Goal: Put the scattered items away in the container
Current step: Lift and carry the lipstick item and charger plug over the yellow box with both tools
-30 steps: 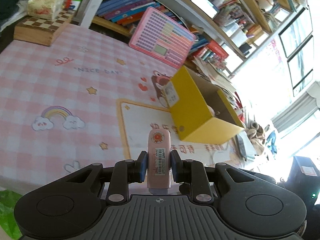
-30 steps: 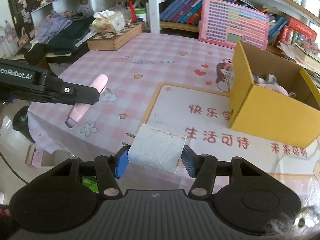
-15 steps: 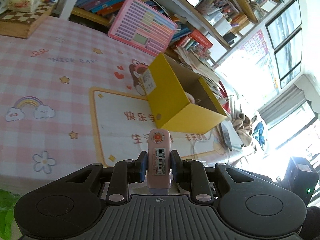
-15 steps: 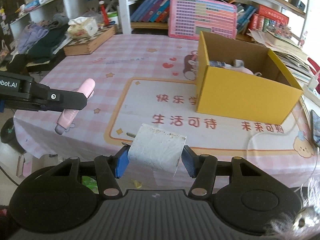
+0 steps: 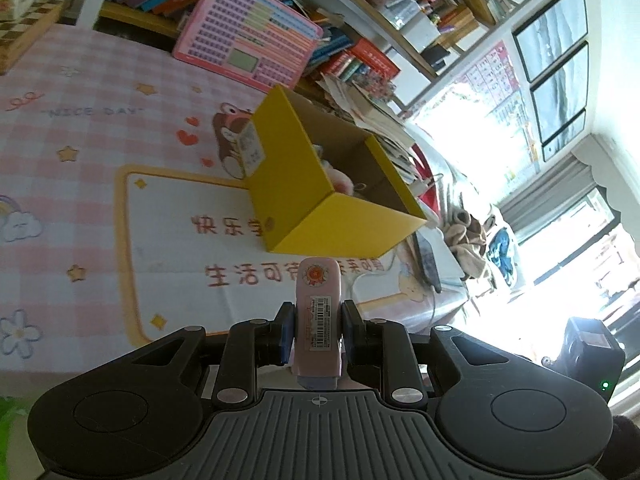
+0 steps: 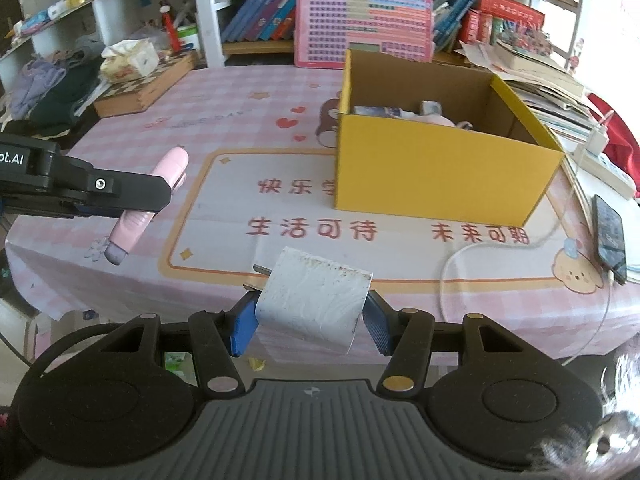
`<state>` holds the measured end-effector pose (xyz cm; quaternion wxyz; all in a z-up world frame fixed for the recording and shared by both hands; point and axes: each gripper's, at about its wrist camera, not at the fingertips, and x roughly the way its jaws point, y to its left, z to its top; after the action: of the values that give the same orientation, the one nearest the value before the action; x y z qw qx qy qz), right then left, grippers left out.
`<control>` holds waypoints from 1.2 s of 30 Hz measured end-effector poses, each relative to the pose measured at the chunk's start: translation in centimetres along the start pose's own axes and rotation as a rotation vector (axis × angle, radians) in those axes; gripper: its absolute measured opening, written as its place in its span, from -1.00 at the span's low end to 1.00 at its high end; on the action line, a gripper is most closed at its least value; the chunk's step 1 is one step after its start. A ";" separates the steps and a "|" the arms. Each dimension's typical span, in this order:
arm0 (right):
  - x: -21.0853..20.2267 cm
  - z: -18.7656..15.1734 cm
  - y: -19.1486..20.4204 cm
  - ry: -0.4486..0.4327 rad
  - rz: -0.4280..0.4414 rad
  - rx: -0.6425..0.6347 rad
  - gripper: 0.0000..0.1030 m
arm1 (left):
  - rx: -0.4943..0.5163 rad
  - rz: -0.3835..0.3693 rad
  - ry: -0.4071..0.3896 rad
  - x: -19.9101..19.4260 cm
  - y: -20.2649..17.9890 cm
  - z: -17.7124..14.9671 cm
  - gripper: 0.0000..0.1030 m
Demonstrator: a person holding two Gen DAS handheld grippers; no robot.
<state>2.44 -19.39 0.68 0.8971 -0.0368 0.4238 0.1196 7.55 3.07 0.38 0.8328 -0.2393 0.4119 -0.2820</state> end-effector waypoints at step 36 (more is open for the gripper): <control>1.3 1.9 -12.0 0.005 -0.116 0.146 0.05 | 0.157 -0.134 0.108 12.2 -7.8 6.1 -0.56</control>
<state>7.58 -30.48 0.44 0.9018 0.0036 0.4306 0.0360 16.51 -9.68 1.91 0.8048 -0.1848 0.4160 -0.3809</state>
